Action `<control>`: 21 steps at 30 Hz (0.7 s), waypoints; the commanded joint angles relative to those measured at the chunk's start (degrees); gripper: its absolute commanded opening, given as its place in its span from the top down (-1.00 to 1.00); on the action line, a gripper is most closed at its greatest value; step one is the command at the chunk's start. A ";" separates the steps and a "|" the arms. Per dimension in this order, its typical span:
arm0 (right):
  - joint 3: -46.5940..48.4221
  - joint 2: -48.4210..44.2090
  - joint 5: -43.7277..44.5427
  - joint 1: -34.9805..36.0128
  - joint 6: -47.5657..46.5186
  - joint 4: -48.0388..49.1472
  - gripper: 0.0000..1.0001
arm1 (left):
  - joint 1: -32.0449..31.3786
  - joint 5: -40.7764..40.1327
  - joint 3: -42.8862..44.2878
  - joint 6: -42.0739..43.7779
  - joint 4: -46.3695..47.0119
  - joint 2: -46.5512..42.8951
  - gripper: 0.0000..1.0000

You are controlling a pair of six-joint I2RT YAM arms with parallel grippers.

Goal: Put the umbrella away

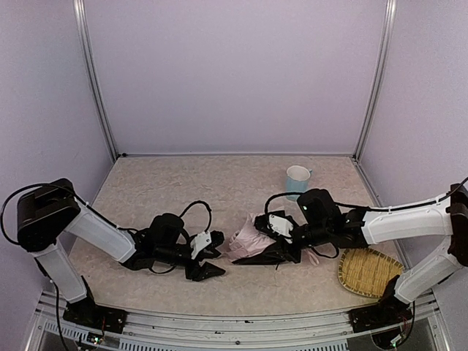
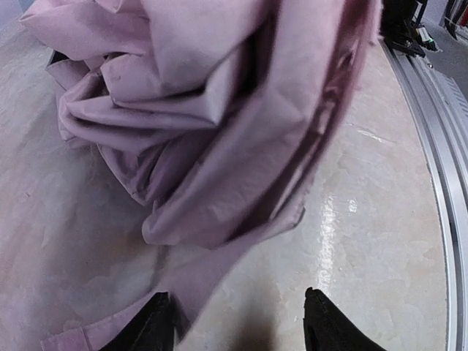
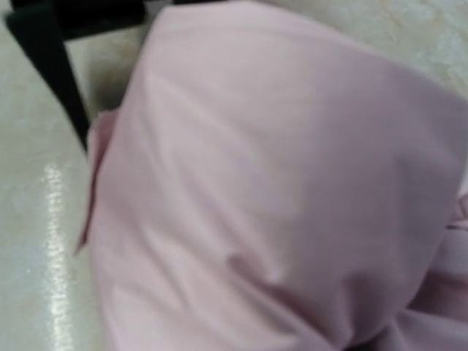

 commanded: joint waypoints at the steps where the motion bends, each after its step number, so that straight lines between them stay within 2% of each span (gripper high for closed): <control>1: -1.07 -1.48 -3.06 -1.18 2.51 3.24 0.91 | -1.05 -1.75 3.59 0.37 1.32 2.91 -0.04; 5: -1.96 -2.36 -4.13 -2.50 3.31 4.67 0.91 | -1.36 -0.75 3.33 0.40 1.29 3.33 0.51; 9: -2.30 -2.87 -3.87 -3.93 3.96 5.12 0.93 | -1.89 0.37 3.20 -0.15 -0.17 2.44 0.97; 16: -2.17 -2.06 2.01 -7.77 8.09 7.24 0.95 | -9.32 4.68 4.14 -1.93 -2.47 -2.10 1.00; 21: -0.25 -2.02 0.68 -10.04 10.84 8.50 0.98 | -14.57 10.49 7.38 -2.93 -1.76 2.34 1.00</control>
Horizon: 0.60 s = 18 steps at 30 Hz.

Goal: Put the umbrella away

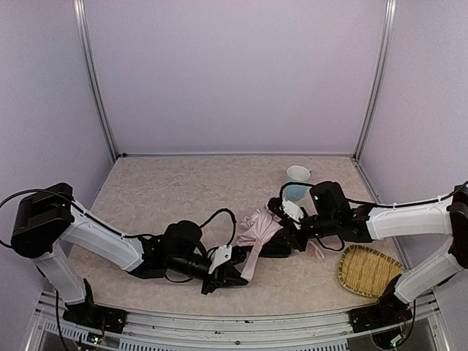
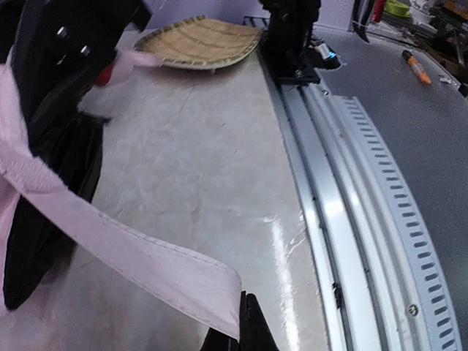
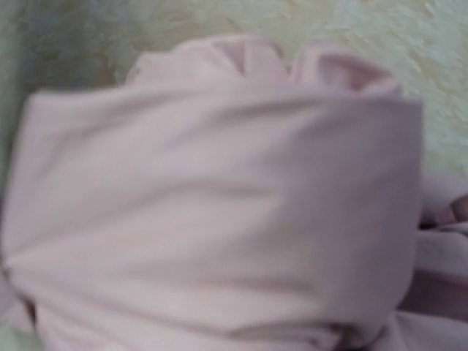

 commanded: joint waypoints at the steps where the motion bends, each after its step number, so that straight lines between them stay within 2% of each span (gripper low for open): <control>1: 2.48 -1.03 0.28 -2.34 4.19 4.79 0.98 | -3.08 7.43 2.79 -1.73 -0.79 4.59 1.00; 6: 4.01 -0.62 2.04 -2.35 4.96 1.92 0.96 | -1.01 12.01 6.03 -7.82 2.03 12.53 1.00; 12: 2.19 5.72 5.52 -2.21 12.10 3.97 0.50 | 1.23 12.15 3.15 -15.10 11.51 12.92 1.00; 16: 2.87 9.44 4.23 -1.16 13.60 4.17 -0.01 | 3.51 9.84 1.16 -17.41 14.11 11.26 1.00; 18: 3.95 9.86 4.65 -0.19 12.90 2.04 -0.63 | 4.75 8.82 0.84 -17.49 13.06 11.52 1.00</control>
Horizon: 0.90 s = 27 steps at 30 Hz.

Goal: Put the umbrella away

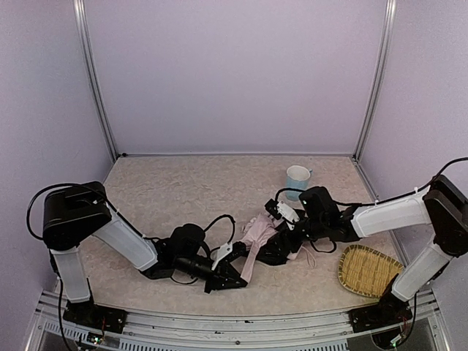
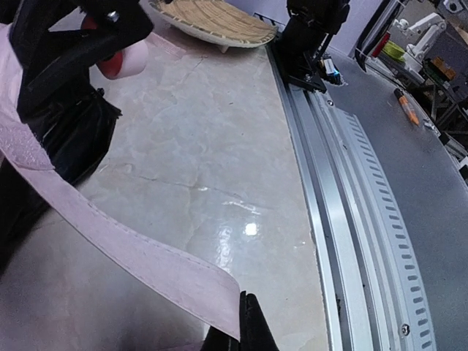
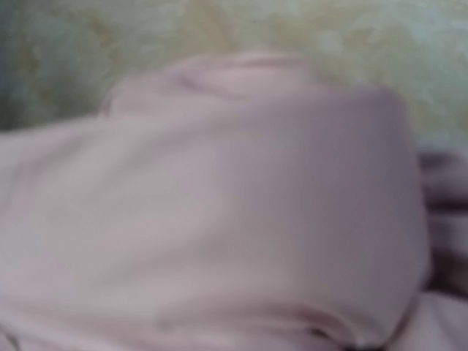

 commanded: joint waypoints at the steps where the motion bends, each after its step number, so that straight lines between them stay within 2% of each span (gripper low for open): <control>1: 3.67 0.83 2.20 1.06 2.07 -1.10 -0.95 | 2.41 0.07 -1.44 -2.66 0.93 -1.02 1.00; 6: 3.94 -4.16 3.76 1.97 3.43 -6.49 -1.00 | 3.15 -1.60 -1.25 -1.09 -2.60 -0.13 1.00; 10: 0.84 -11.55 6.39 1.97 6.28 -8.73 -1.00 | 3.14 -1.88 -1.27 -0.74 -3.03 0.25 1.00; 16: -6.10 -20.73 5.13 1.97 13.05 -9.54 -1.00 | 2.99 -1.55 -1.77 -0.06 -3.42 -0.21 1.00; 22: -13.55 -23.77 4.49 1.18 15.89 -2.75 -0.95 | 2.46 -1.75 -1.99 0.81 -4.15 -1.21 1.00; 27: -16.10 -20.17 0.95 -1.56 16.78 5.36 -0.77 | 1.56 -2.25 -1.82 1.20 -5.32 -1.78 1.00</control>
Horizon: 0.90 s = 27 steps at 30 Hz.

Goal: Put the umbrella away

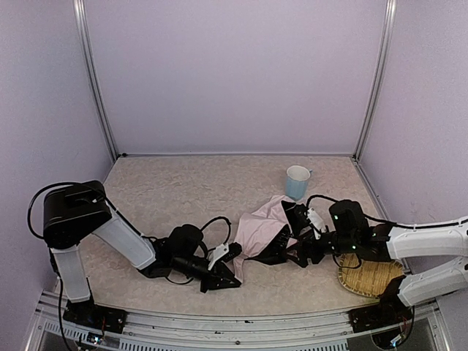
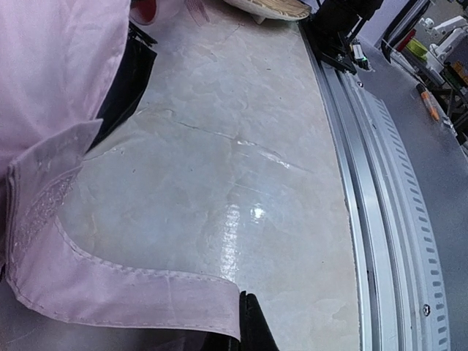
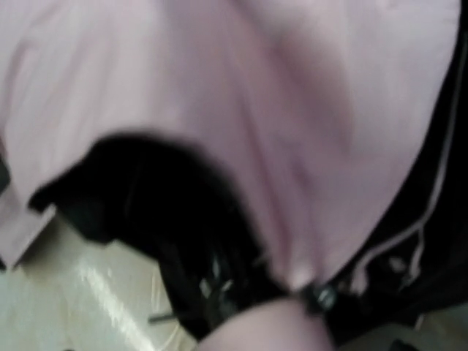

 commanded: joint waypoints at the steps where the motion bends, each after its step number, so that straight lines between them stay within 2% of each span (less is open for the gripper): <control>1: -1.76 3.76 -3.77 -2.59 1.62 10.91 -0.71 | -1.22 -0.75 -0.22 1.31 -1.47 -1.85 1.00; 5: -1.58 9.30 -6.26 -3.24 0.23 15.56 -0.41 | -2.25 -1.48 0.61 2.16 -3.29 -2.33 1.00; 10: -1.32 14.95 -9.97 -4.05 -0.20 20.84 -0.24 | -3.15 -1.82 1.09 2.78 -4.65 -3.43 1.00; 15: -1.64 18.10 -12.02 -4.45 0.28 26.17 0.42 | -4.21 -1.95 1.48 2.96 -5.54 -3.70 1.00; 16: -1.51 18.90 -12.46 -4.76 0.32 26.74 0.62 | -4.54 -2.01 1.64 2.92 -5.96 -3.88 1.00; 17: -1.29 19.31 -12.96 -5.00 0.44 27.06 0.91 | -4.92 -1.96 1.89 2.98 -6.51 -4.29 1.00; 18: -0.89 19.54 -13.48 -5.29 0.61 27.13 1.00 | -5.62 -2.03 2.15 3.21 -7.06 -4.78 1.00; 24: 1.89 14.97 -16.37 -7.24 2.21 28.17 1.00 | -9.70 -3.12 2.15 5.18 -7.56 -7.98 1.00; 27: 3.33 11.33 -21.18 -8.74 3.82 29.13 1.00 | -9.97 -2.79 0.94 5.35 -5.35 -7.73 1.00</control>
